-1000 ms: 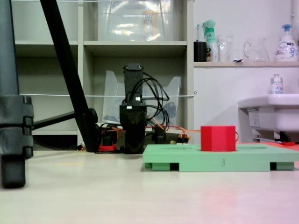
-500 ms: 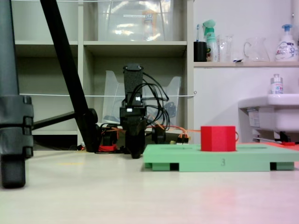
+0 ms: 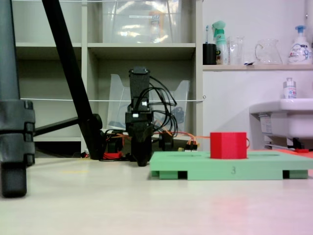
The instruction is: Put the octagonal pillar block into the corresponding hole
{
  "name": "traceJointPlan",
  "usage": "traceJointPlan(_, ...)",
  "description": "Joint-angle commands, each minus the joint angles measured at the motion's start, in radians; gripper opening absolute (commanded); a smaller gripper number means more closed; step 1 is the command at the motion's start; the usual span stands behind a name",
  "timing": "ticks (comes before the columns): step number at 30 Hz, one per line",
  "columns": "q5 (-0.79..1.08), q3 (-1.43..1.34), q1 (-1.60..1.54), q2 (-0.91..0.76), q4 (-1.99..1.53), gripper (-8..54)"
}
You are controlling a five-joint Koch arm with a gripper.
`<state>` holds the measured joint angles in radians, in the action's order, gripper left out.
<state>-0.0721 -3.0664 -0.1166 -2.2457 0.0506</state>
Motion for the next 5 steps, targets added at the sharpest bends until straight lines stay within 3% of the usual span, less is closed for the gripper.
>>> traceJointPlan(1, -0.014, -0.066, -0.015, -0.052, -0.011, 34.7)
traceJointPlan(5, -0.014, -0.066, -0.015, -0.052, -0.011, 34.7)
